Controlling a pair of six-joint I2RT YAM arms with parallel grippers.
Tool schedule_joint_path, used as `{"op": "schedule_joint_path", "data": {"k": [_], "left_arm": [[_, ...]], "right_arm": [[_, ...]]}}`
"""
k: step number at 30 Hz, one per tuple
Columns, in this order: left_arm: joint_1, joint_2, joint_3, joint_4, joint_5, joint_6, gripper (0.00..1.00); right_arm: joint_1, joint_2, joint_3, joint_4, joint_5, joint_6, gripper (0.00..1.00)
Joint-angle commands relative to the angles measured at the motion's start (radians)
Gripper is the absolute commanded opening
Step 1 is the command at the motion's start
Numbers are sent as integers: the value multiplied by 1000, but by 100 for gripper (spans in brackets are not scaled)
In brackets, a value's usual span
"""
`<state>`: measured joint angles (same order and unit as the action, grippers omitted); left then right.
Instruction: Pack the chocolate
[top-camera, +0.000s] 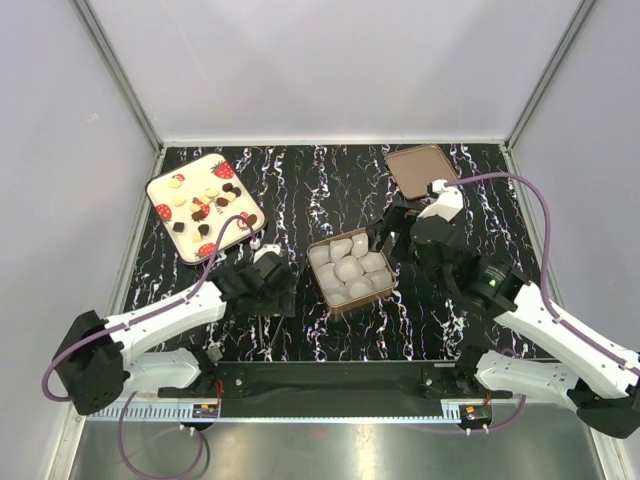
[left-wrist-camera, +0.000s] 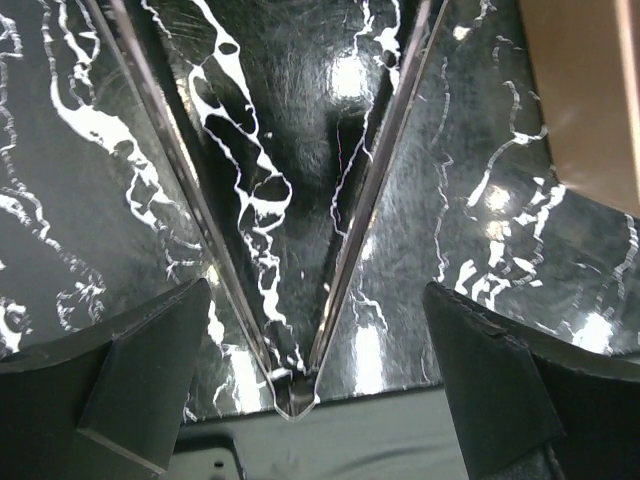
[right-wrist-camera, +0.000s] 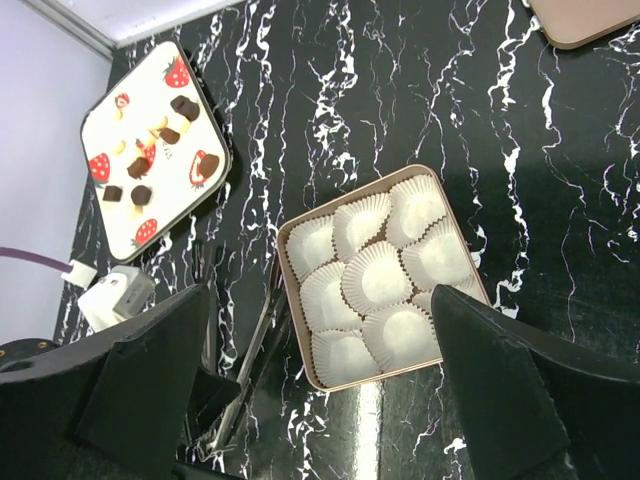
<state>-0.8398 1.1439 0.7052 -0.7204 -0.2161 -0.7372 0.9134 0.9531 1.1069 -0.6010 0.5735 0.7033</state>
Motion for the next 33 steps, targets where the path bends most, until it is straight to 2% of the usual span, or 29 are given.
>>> {"op": "schedule_joint_path", "data": {"k": [1, 9, 15, 28, 33], "left_arm": [[-2, 22, -19, 111, -19, 16, 94], [-1, 129, -23, 148, -35, 29, 93], [2, 143, -30, 161, -49, 13, 92], [2, 60, 49, 39, -86, 24, 93], [1, 14, 73, 44, -45, 47, 92]], "right_arm": [[-2, 22, 13, 58, -18, -22, 100], [-2, 27, 13, 67, -26, -24, 100], [-2, 27, 5, 64, -24, -28, 100], [-2, 45, 4, 79, -44, -22, 100], [-2, 42, 1, 75, -55, -8, 100]]}}
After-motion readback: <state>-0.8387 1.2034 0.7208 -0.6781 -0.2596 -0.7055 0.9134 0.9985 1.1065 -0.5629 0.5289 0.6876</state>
